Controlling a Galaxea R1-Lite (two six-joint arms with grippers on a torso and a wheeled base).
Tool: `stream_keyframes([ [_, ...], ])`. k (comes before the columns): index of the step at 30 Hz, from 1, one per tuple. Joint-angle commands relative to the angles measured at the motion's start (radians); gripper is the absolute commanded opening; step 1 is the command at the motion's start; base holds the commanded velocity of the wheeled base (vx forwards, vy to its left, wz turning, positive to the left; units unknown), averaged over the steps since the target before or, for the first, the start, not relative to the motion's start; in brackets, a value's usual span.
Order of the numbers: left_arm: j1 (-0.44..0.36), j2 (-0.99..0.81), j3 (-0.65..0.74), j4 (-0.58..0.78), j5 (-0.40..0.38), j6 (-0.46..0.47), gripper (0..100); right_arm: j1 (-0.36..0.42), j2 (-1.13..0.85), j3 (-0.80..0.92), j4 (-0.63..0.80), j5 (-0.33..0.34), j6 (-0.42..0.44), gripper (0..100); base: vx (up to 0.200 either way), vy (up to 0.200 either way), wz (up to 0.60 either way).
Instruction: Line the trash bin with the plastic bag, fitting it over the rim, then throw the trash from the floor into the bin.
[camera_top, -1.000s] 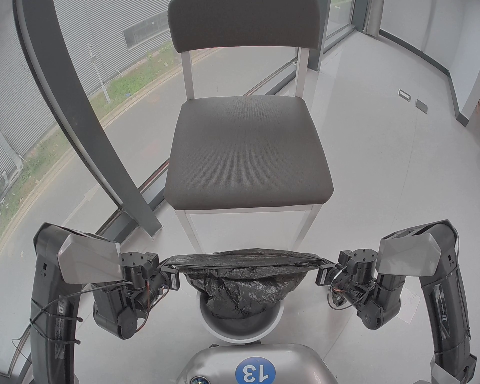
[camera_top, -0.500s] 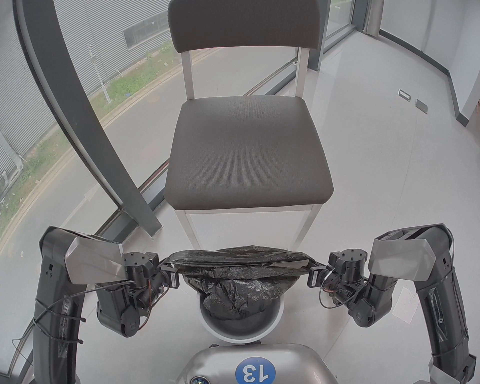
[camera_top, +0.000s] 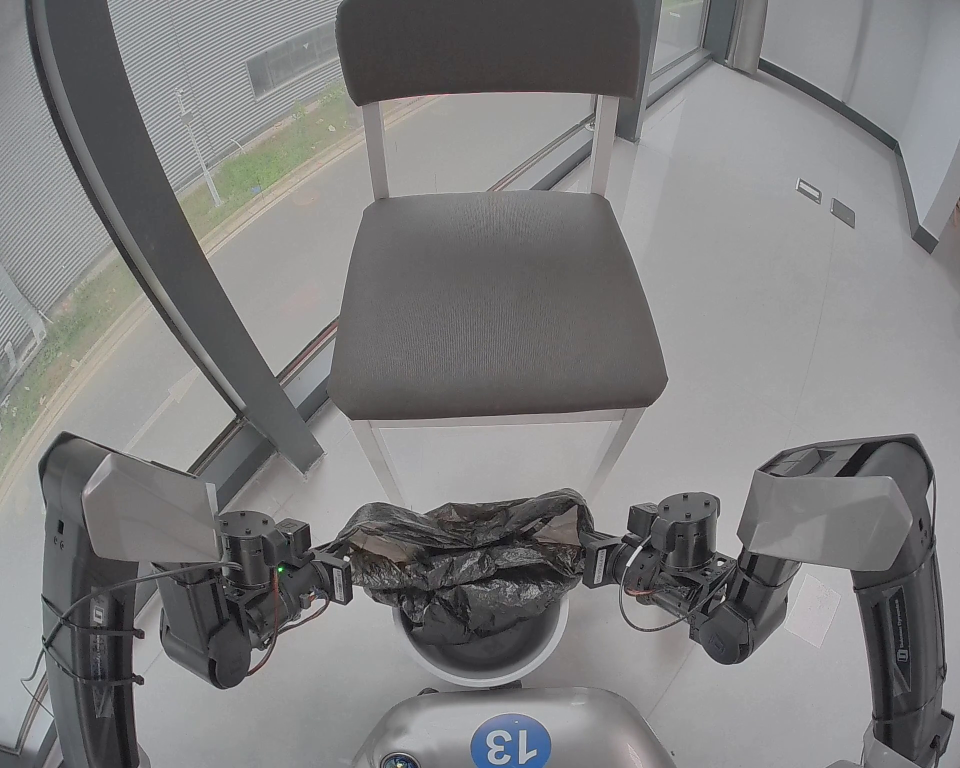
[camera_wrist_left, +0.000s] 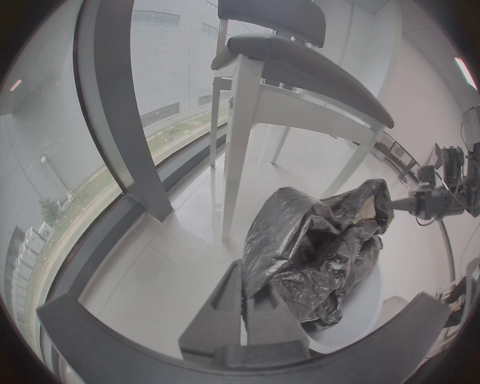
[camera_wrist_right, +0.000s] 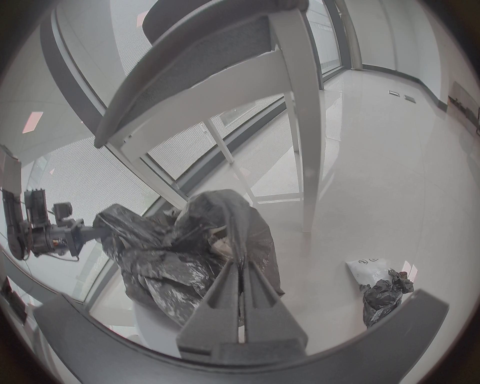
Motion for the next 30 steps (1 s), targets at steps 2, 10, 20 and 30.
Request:
stream_keyframes([
  [2, 0.040, -0.093, 0.086, 0.017, -0.077, 0.003, 0, 0.024, -0.127, 0.001, 0.042, 0.013, 0.050, 0, 0.000, 0.000, 0.00],
  [10, 0.062, -0.094, 0.106, 0.049, -0.100, 0.011, 0, 0.009, -0.178, 0.010, 0.099, 0.036, 0.071, 0, 0.000, 0.000, 0.00],
  [20, 0.056, -0.018, 0.089, 0.038, -0.099, 0.054, 0, 0.017, -0.008, -0.002, 0.084, 0.030, 0.068, 0, 0.000, 0.000, 0.00],
  [30, 0.054, -0.004, 0.193, -0.025, -0.107, 0.097, 0, 0.054, 0.011, 0.050, 0.081, 0.027, 0.068, 0, 0.000, 0.000, 0.00],
])
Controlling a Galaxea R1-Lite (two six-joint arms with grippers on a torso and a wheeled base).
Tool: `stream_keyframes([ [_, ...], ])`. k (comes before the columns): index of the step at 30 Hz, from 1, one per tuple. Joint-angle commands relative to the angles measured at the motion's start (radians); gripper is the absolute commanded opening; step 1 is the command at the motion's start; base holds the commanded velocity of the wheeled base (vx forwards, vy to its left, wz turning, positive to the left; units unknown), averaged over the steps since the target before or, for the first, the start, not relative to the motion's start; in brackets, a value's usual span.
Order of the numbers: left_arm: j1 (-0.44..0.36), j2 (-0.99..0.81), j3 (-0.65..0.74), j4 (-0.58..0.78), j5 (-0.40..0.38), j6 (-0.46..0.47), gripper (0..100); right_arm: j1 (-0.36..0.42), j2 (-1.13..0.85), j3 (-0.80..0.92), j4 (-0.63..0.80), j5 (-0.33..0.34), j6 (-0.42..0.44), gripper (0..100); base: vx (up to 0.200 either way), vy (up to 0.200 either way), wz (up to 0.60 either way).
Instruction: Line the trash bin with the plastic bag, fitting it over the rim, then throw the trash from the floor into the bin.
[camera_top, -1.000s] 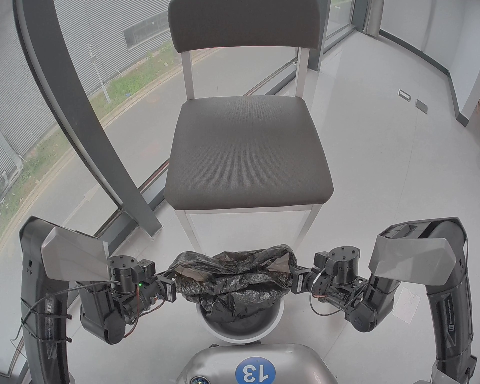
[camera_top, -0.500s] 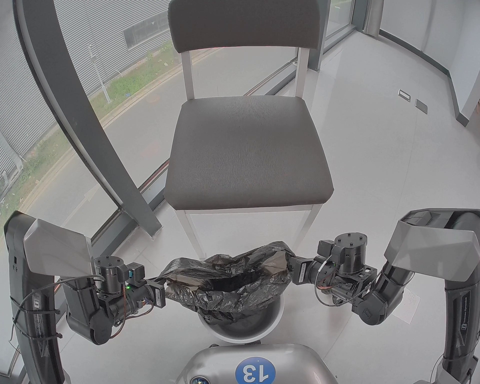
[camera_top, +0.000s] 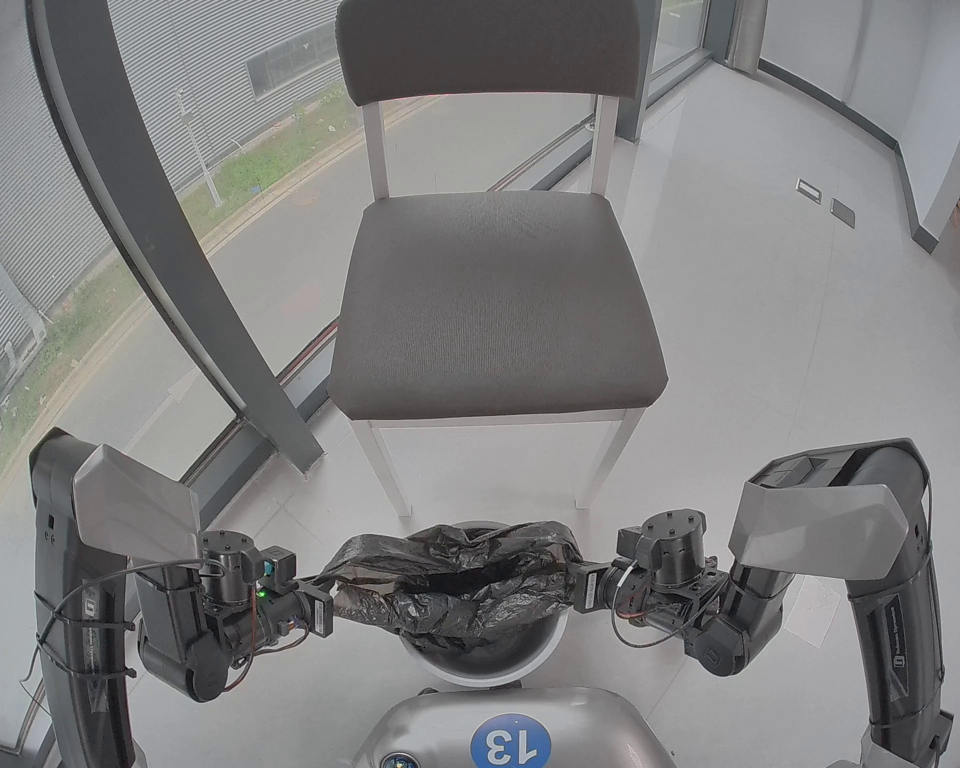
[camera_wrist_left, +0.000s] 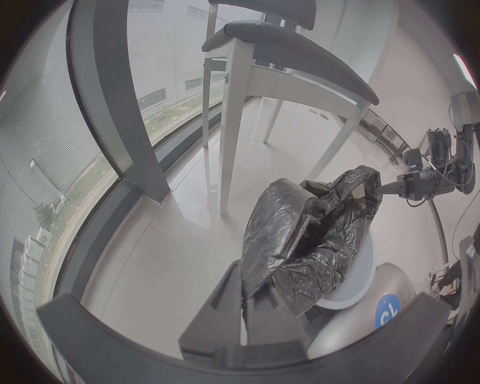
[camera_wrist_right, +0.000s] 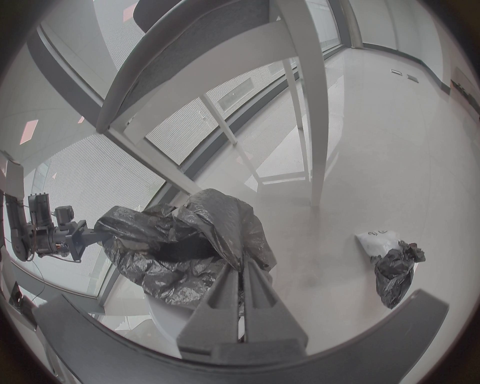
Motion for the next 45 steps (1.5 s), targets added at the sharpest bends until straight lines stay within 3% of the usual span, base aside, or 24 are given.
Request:
stream_keyframes([
  [1, -0.001, 0.015, 0.075, -0.045, -0.009, 0.018, 0, 0.020, 0.011, 0.034, -0.001, -0.003, 0.000, 0, 0.000, 0.000, 0.00],
  [17, 0.018, 0.003, 0.222, -0.057, -0.078, 0.041, 0, 0.068, -0.052, 0.170, -0.041, -0.009, 0.003, 0, 0.000, 0.000, 0.00],
  [40, -0.033, 0.021, 0.231, -0.057, -0.083, 0.073, 0, 0.131, -0.012, 0.262, -0.090, -0.041, 0.001, 0, 0.000, 0.000, 0.00],
  [45, -0.047, 0.002, 0.271, -0.057, -0.124, 0.074, 0, 0.165, -0.013, 0.333, -0.132, -0.043, -0.005, 0, 0.000, 0.000, 0.00],
])
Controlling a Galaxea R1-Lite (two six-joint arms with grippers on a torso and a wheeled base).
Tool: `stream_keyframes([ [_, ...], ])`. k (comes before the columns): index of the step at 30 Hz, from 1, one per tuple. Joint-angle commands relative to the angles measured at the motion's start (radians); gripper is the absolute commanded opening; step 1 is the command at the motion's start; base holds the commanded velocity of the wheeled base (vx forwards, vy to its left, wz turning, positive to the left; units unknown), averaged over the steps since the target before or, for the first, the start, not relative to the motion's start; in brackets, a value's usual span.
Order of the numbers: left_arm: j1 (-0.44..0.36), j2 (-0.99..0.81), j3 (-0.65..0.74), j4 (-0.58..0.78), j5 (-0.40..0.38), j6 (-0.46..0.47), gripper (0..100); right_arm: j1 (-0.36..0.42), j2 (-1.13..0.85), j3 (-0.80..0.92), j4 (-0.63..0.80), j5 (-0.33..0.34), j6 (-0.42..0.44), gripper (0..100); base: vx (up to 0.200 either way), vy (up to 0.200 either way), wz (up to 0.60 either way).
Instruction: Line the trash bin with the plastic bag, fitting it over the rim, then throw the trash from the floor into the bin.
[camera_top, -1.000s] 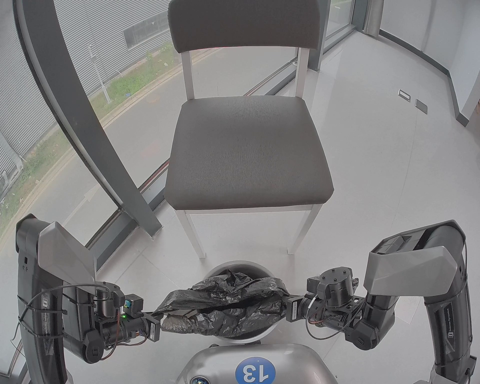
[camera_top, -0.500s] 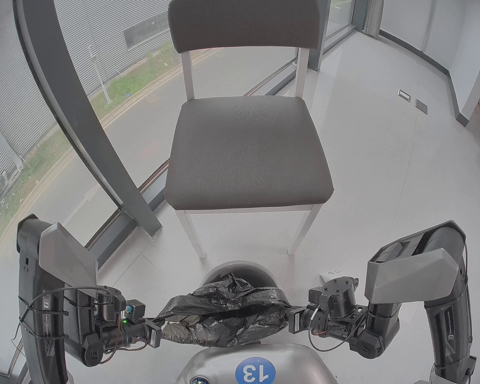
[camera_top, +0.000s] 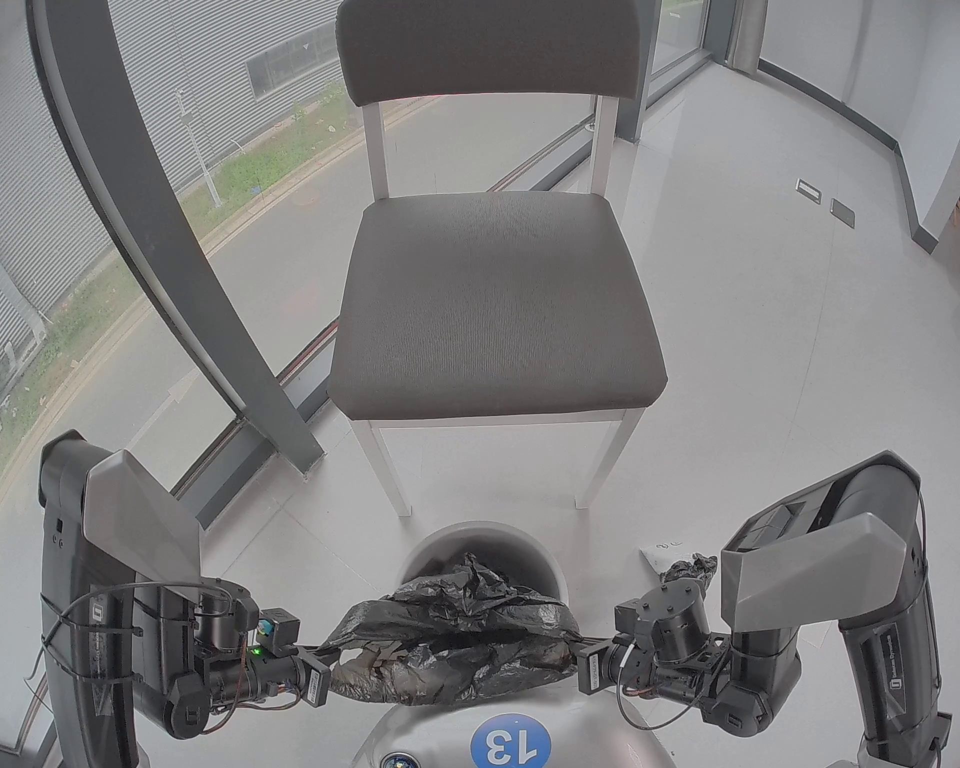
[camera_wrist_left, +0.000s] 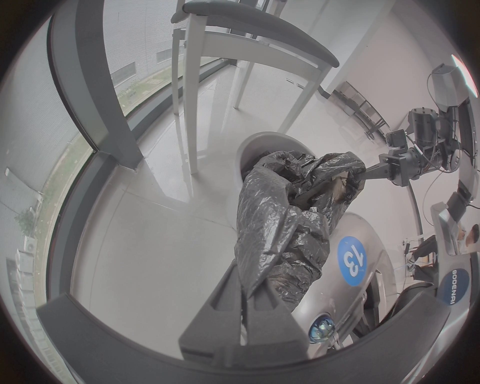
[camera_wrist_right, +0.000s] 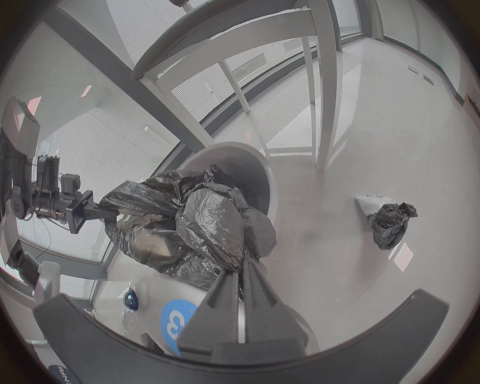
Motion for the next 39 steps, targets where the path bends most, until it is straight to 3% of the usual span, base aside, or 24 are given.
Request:
stream_keyframes([
  [1, -0.012, -0.013, 0.024, -0.017, -0.014, 0.004, 0, 0.026, 0.001, 0.052, -0.031, 0.000, -0.003, 0, 0.000, 0.000, 0.00],
  [12, -0.036, 0.047, -0.031, -0.017, 0.001, 0.030, 0, 0.016, 0.019, 0.055, -0.045, 0.000, -0.005, 0, 0.000, 0.000, 0.00],
  [15, -0.061, 0.073, -0.091, -0.017, 0.047, 0.030, 0, 0.001, 0.031, 0.054, -0.045, -0.002, -0.005, 0, 0.000, 0.000, 0.00],
  [20, -0.088, 0.108, -0.185, -0.017, 0.115, 0.030, 0, -0.054, 0.041, 0.043, -0.034, -0.002, -0.011, 0, 0.000, 0.000, 0.00],
  [25, -0.101, 0.142, -0.243, -0.017, 0.121, 0.031, 0, -0.128, 0.091, 0.038, -0.036, -0.014, -0.083, 0, 0.000, 0.000, 0.00],
  [39, -0.101, 0.178, -0.420, -0.017, 0.190, 0.007, 0, -0.218, 0.090, -0.035, 0.005, -0.012, -0.112, 0, 0.000, 0.000, 0.00],
])
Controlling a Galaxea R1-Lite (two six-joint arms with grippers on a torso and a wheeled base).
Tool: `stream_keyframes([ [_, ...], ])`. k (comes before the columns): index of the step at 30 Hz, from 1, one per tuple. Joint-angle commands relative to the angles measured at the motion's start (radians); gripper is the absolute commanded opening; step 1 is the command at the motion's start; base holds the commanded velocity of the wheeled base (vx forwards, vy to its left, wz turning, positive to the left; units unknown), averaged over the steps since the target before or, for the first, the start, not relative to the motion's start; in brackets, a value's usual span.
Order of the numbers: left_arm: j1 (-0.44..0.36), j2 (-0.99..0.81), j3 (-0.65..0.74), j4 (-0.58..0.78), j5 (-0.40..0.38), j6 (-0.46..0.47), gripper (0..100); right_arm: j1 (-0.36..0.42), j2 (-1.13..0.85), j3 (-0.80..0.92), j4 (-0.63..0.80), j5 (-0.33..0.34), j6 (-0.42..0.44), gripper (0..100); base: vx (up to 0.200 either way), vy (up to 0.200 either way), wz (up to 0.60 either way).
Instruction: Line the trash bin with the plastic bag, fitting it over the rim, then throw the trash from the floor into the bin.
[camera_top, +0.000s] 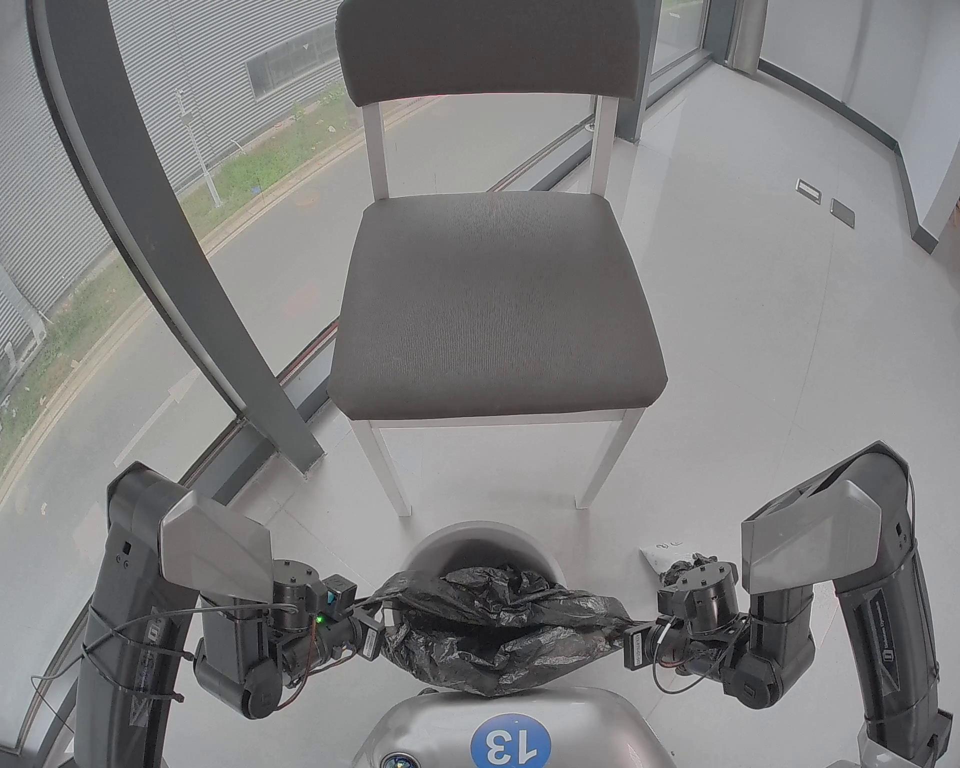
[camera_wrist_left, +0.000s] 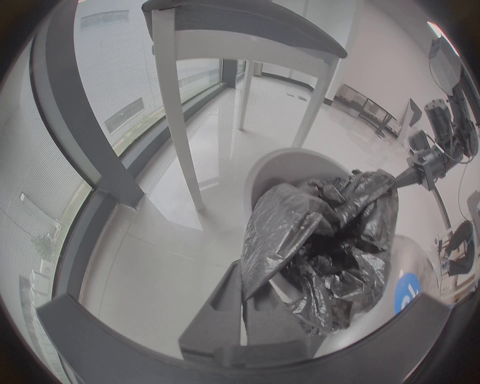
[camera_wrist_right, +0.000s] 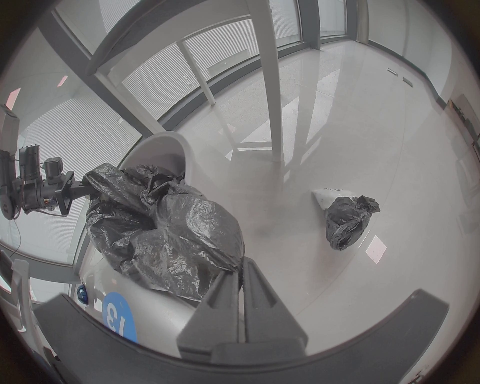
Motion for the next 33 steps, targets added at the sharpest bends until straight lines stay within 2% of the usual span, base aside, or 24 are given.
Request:
stream_keyframes([
  [1, 0.002, 0.001, -0.060, -0.019, 0.011, -0.027, 0, -0.029, 0.000, -0.042, 0.016, 0.004, -0.001, 0, 0.000, 0.000, 0.00],
  [5, 0.010, -0.030, -0.073, -0.019, 0.008, -0.072, 0, -0.036, -0.021, -0.071, 0.030, 0.009, -0.001, 0, 0.000, 0.000, 0.00],
  [6, 0.016, -0.036, -0.081, -0.019, 0.003, -0.080, 0, -0.045, -0.035, -0.100, 0.070, 0.017, -0.001, 0, 0.000, 0.000, 0.00],
  [17, 0.033, 0.005, -0.129, -0.019, 0.002, -0.083, 0, -0.097, -0.067, -0.250, 0.236, 0.046, 0.001, 0, 0.000, 0.000, 0.00],
  [33, 0.033, -0.005, -0.190, -0.019, 0.011, -0.164, 0, -0.120, -0.075, -0.352, 0.275, 0.069, 0.002, 0, 0.000, 0.000, 0.00],
])
